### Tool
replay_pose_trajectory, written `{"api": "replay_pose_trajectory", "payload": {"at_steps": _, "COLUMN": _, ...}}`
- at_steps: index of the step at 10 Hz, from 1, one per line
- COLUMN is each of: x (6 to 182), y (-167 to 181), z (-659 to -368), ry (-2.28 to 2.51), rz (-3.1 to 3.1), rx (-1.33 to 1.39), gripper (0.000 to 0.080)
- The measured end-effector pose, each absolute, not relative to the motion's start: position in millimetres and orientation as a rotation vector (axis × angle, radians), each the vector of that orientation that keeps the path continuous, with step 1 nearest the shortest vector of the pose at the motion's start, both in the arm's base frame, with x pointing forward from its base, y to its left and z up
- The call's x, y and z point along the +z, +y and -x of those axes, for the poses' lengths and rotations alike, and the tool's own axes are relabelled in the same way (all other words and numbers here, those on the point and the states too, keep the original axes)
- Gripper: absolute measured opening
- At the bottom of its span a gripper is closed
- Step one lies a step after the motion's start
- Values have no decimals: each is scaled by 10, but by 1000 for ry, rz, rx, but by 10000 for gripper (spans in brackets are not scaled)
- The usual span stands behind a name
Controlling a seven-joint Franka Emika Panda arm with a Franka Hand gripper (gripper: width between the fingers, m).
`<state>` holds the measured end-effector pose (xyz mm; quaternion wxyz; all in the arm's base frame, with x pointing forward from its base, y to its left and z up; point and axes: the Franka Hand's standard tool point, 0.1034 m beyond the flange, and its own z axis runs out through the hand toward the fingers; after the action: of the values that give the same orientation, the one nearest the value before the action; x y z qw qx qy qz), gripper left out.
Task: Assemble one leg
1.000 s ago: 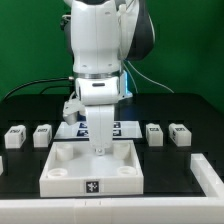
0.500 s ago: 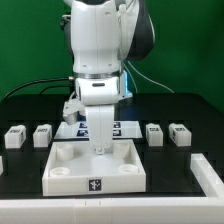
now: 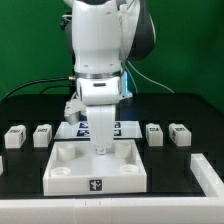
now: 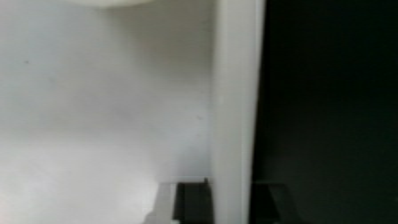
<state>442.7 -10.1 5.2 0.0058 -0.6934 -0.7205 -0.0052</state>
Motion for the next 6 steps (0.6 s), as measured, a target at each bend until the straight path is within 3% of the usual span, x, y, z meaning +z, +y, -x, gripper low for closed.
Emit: {"api": "replay_pose_trajectory", "payload": {"at_steps": 6, "x": 57, "y": 451, "z": -4858, "ry": -2216, "rz": 2176, "rx": -34, "gripper": 58}}
